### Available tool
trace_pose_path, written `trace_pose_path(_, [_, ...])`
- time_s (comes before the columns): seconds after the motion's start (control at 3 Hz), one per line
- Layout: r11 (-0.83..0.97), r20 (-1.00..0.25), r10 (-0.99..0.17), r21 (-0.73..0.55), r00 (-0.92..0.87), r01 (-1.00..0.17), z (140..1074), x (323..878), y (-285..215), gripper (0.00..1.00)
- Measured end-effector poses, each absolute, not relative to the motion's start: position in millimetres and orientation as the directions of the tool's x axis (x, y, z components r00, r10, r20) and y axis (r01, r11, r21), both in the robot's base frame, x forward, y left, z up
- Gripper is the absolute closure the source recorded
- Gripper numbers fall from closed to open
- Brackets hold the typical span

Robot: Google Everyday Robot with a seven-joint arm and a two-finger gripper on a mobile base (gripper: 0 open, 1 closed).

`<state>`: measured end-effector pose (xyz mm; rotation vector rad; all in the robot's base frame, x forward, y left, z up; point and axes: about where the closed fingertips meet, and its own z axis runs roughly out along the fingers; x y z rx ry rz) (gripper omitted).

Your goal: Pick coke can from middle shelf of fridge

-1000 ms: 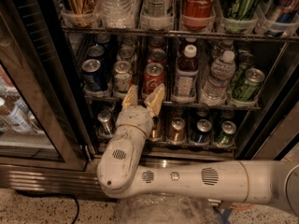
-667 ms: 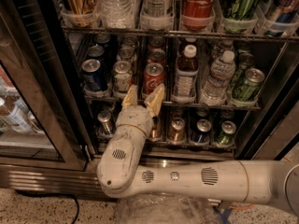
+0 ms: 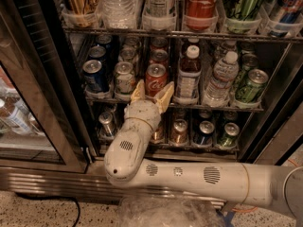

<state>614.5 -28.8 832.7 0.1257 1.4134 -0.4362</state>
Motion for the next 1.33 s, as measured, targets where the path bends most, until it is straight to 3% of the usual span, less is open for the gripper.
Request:
trace_pose_path(1.0, [0.907, -0.983, -0.17, -0.126, 0.076, 0.401, 839, 632, -53, 0.3])
trace_pose_path(1.33, [0.924, -0.99, -0.137, -0.12, 0.022, 0.362, 826, 637, -52, 0.49])
